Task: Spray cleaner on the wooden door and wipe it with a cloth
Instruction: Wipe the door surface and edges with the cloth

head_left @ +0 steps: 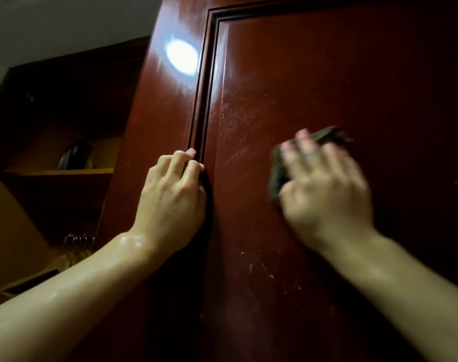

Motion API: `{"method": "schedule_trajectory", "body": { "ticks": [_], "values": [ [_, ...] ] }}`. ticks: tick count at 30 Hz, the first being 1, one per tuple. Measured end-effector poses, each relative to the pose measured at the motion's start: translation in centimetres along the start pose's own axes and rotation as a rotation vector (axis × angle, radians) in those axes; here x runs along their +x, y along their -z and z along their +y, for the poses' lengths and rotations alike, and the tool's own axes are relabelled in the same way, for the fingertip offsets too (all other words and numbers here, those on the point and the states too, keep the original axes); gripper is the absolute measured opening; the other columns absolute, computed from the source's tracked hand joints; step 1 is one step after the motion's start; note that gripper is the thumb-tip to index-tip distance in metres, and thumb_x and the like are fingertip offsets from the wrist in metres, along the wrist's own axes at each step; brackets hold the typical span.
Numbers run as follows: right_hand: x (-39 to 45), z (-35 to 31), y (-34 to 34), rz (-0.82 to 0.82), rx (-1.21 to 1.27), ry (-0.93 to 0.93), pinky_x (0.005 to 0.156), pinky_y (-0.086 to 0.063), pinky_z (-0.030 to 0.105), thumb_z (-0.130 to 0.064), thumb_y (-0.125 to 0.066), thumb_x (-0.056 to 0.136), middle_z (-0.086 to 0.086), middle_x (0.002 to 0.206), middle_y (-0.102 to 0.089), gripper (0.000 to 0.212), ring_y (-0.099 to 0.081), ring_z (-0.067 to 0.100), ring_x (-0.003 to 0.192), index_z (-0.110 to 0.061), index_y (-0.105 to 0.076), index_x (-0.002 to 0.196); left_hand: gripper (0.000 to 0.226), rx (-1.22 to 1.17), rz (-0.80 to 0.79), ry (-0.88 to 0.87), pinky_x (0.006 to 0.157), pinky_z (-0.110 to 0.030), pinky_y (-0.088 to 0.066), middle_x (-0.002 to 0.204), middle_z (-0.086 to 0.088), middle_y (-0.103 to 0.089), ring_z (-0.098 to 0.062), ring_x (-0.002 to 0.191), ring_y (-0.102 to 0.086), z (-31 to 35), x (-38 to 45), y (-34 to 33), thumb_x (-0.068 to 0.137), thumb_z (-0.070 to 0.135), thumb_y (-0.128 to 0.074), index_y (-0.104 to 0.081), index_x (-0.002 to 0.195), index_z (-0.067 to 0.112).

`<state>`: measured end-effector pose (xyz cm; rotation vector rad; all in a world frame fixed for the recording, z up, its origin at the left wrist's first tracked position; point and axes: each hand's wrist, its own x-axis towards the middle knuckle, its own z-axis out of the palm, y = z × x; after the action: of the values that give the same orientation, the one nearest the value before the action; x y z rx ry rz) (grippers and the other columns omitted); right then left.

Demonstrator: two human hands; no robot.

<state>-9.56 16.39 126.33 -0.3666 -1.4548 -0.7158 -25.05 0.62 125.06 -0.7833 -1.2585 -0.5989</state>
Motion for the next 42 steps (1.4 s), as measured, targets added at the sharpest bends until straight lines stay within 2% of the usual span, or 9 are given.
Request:
{"method": "schedule_trajectory", "body": {
  "ticks": [4,9,11,18,25,30,35,39,42],
  "values": [
    [1.2,4.4,1.7,-0.064,0.006,-0.354,0.107,-0.029,0.055,-0.034,-0.030,0.083,0.015,0.152,-0.034,0.064,-0.035,0.043,0.132,-0.013,-0.042,0.142,0.047,-0.015,0.000,0.075,0.105,-0.052,-0.031,0.128,-0.019,-0.050,-0.037,0.124,-0.041,2.2,0.3,-0.7,0.089,0.039,-0.040,-0.055,0.116,0.003],
    [-2.7,1.7,1.1,-0.059,0.029,0.159,0.108,-0.033,0.048,-0.033,-0.039,0.079,0.008,0.147,-0.044,0.062,-0.046,0.040,0.124,-0.018,-0.049,0.138,0.054,-0.082,0.013,0.142,0.105,-0.057,-0.031,0.136,-0.023,-0.044,-0.043,0.119,-0.044,5.5,2.7,-1.8,0.087,0.040,-0.037,-0.052,0.131,0.011],
    [-2.9,4.2,1.3,-0.069,0.028,0.174,0.108,-0.034,0.047,-0.033,-0.039,0.079,0.008,0.146,-0.045,0.062,-0.047,0.038,0.124,-0.019,-0.049,0.138,0.055,-0.100,0.002,0.151,0.104,-0.056,-0.033,0.143,-0.020,-0.039,-0.043,0.125,-0.040,7.1,3.4,-1.9,0.086,0.041,-0.037,-0.052,0.131,0.014],
    [-1.7,15.2,3.9,-0.133,-0.046,-0.381,0.110,-0.026,0.054,-0.036,-0.024,0.084,0.008,0.157,-0.024,0.066,-0.026,0.037,0.139,-0.018,-0.032,0.147,0.062,-0.047,-0.027,0.132,0.105,-0.057,-0.030,0.137,-0.018,-0.048,-0.042,0.128,-0.040,12.6,4.2,-2.2,0.084,0.055,-0.039,-0.054,0.130,0.016],
    [-4.4,12.4,3.5,-0.125,0.040,0.160,0.110,-0.031,0.048,-0.034,-0.038,0.083,0.005,0.149,-0.041,0.060,-0.042,0.035,0.131,-0.022,-0.046,0.141,0.060,-0.033,-0.023,0.065,0.099,-0.054,-0.036,0.133,-0.016,-0.052,-0.040,0.124,-0.046,17.0,5.0,-2.1,0.083,0.057,-0.041,-0.055,0.129,0.020],
    [-5.1,20.9,4.5,-0.063,-0.061,-0.168,0.101,-0.038,0.052,-0.039,-0.034,0.080,0.008,0.149,-0.041,0.065,-0.044,0.039,0.127,-0.019,-0.047,0.139,0.061,-0.060,-0.054,0.095,0.103,-0.056,-0.032,0.138,-0.015,-0.049,-0.040,0.129,-0.041,20.5,5.8,-2.3,0.084,0.059,-0.038,-0.052,0.132,0.024],
    [-5.0,26.3,6.3,-0.113,-0.018,-0.509,0.110,-0.025,0.054,-0.037,-0.027,0.082,0.008,0.156,-0.027,0.067,-0.026,0.038,0.139,-0.015,-0.037,0.145,0.061,-0.050,-0.030,0.054,0.100,-0.057,-0.035,0.135,-0.017,-0.052,-0.041,0.125,-0.045,23.6,6.6,-2.7,0.086,0.058,-0.038,-0.054,0.132,0.021],
    [-5.8,22.5,5.8,-0.108,0.022,-0.117,0.106,-0.034,0.050,-0.038,-0.032,0.082,0.003,0.149,-0.040,0.062,-0.041,0.038,0.131,-0.019,-0.047,0.139,0.058,-0.037,-0.015,0.052,0.099,-0.059,-0.037,0.131,-0.017,-0.053,-0.041,0.122,-0.046,25.4,7.6,-3.0,0.085,0.057,-0.041,-0.056,0.129,0.022],
    [-6.6,23.0,5.7,-0.145,0.059,0.101,0.110,-0.026,0.043,-0.036,-0.036,0.087,-0.001,0.150,-0.038,0.056,-0.038,0.031,0.135,-0.025,-0.045,0.141,0.059,-0.038,0.002,0.054,0.100,-0.058,-0.035,0.132,-0.016,-0.052,-0.041,0.121,-0.045,25.7,7.7,-3.1,0.085,0.058,-0.043,-0.055,0.131,0.023]
  ]
}}
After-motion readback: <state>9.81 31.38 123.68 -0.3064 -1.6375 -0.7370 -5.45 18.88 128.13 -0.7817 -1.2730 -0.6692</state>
